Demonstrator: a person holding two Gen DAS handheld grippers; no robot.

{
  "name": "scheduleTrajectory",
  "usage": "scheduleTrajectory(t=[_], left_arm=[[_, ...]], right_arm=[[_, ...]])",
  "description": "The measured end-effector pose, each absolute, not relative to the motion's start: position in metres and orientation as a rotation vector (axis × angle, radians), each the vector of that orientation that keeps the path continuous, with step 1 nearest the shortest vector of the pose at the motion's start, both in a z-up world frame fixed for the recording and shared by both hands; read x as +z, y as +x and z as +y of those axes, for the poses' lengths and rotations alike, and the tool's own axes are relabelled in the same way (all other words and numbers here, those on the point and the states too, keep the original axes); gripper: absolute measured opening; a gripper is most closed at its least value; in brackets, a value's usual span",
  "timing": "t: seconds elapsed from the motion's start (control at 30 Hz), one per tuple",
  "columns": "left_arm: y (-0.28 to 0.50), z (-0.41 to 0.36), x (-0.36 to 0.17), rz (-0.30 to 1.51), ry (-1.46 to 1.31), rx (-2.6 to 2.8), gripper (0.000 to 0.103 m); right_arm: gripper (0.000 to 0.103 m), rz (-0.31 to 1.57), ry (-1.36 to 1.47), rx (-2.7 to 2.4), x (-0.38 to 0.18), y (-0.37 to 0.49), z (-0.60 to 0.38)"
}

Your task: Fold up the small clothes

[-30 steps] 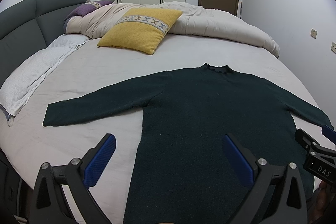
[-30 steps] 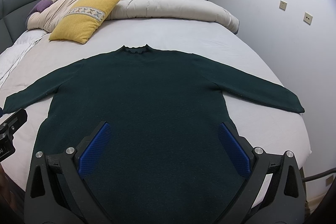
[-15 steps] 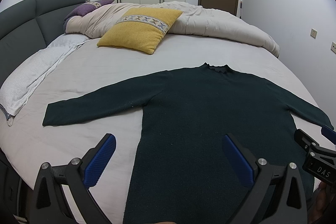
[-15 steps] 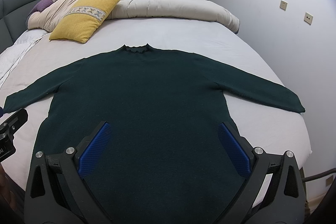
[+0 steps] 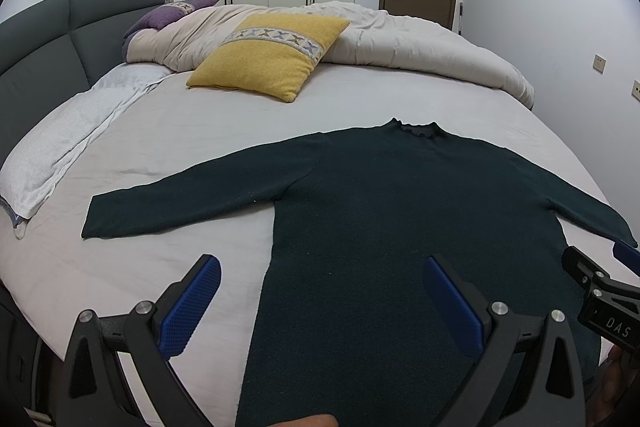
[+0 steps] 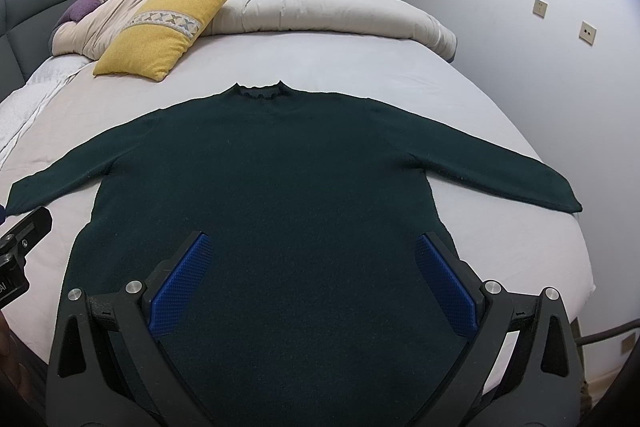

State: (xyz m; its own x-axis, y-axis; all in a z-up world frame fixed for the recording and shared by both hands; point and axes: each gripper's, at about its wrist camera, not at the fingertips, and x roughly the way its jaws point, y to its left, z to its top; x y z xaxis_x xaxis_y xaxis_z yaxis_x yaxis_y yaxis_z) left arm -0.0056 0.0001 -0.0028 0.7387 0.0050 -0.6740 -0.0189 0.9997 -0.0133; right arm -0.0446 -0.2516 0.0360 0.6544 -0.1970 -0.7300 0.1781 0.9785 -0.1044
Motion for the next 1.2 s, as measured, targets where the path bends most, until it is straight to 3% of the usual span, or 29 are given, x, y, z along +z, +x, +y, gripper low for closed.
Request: scheduleTrajectory(t=[0.37, 0.73, 0.93, 1.03, 1.13, 1.2], left_arm=[[-0.002, 0.007, -0.024, 0.766, -0.076, -0.058, 0.103], [0.032, 0.007, -0.056, 0.901, -0.321, -0.328, 0.103], [0.051, 0.013, -0.069, 0.936, -0.382, -0.274, 0.103], [0.064, 0.012, -0.076, 0.954, -0.442, -0.283, 0.103], [0.074, 0.005, -0.084, 0.982, -0.47, -0.303, 0.103], [0.08, -0.002, -0.087, 0.991, -0.478, -0.316, 0.103]], right_arm=[[0.103, 0.808, 0.116, -0.188, 0.024, -0.044, -0.284], [0.101, 0.676, 0.589, -0.306, 0.002, -0.065, -0.472], [0.082, 0.615, 0.914, -0.457, -0.04, -0.098, -0.623], [0.078, 0.586, 1.077, -0.512, -0.066, -0.119, -0.687], [0.061, 0.53, 1.174, -0.521, -0.084, -0.132, -0.732], [0.057, 0.503, 1.196, -0.524, -0.089, -0.132, -0.751]])
